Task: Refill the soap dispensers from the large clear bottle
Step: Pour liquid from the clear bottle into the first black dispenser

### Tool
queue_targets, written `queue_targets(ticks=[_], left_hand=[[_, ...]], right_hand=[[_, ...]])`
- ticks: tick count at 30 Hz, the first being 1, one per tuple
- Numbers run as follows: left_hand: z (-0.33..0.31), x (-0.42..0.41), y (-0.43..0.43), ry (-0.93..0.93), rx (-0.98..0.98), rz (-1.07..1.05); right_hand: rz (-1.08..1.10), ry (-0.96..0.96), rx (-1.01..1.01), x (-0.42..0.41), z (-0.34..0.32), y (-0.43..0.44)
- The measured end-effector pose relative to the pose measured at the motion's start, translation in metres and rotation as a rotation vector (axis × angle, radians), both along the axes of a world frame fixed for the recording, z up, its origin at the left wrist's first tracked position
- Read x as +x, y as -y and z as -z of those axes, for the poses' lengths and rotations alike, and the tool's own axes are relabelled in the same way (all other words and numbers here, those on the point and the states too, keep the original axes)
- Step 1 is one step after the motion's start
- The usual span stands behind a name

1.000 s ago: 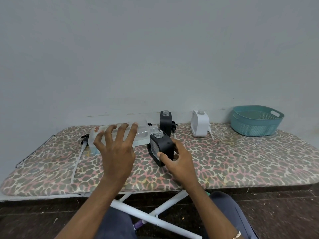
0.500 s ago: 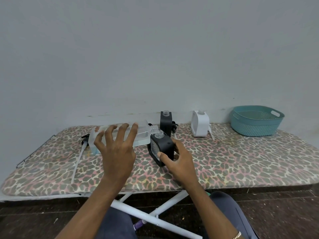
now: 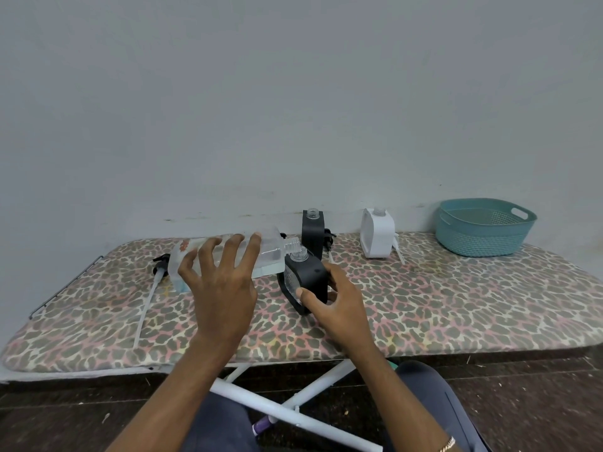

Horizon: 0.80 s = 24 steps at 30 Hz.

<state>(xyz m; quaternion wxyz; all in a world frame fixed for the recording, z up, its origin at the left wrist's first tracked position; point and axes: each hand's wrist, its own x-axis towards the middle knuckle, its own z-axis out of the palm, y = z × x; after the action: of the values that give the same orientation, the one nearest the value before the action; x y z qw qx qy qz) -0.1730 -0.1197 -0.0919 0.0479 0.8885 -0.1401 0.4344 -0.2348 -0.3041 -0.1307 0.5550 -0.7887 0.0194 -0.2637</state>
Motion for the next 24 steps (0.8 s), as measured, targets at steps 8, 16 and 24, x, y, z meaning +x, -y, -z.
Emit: queue_targets(ticks=[8, 16, 24], left_hand=[[-0.0005, 0.0006, -0.0004, 0.004, 0.009, -0.002], [-0.0004, 0.0010, -0.0005, 0.015, 0.012, -0.005], [0.0022, 0.0036, -0.0003, 0.040, -0.003, 0.007]], right_hand=[[0.001, 0.008, 0.004, 0.0017, 0.0017, -0.0002], [-0.003, -0.016, -0.013, 0.0009, 0.0011, 0.0004], [0.016, -0.008, -0.017, 0.0044, 0.0052, 0.0008]])
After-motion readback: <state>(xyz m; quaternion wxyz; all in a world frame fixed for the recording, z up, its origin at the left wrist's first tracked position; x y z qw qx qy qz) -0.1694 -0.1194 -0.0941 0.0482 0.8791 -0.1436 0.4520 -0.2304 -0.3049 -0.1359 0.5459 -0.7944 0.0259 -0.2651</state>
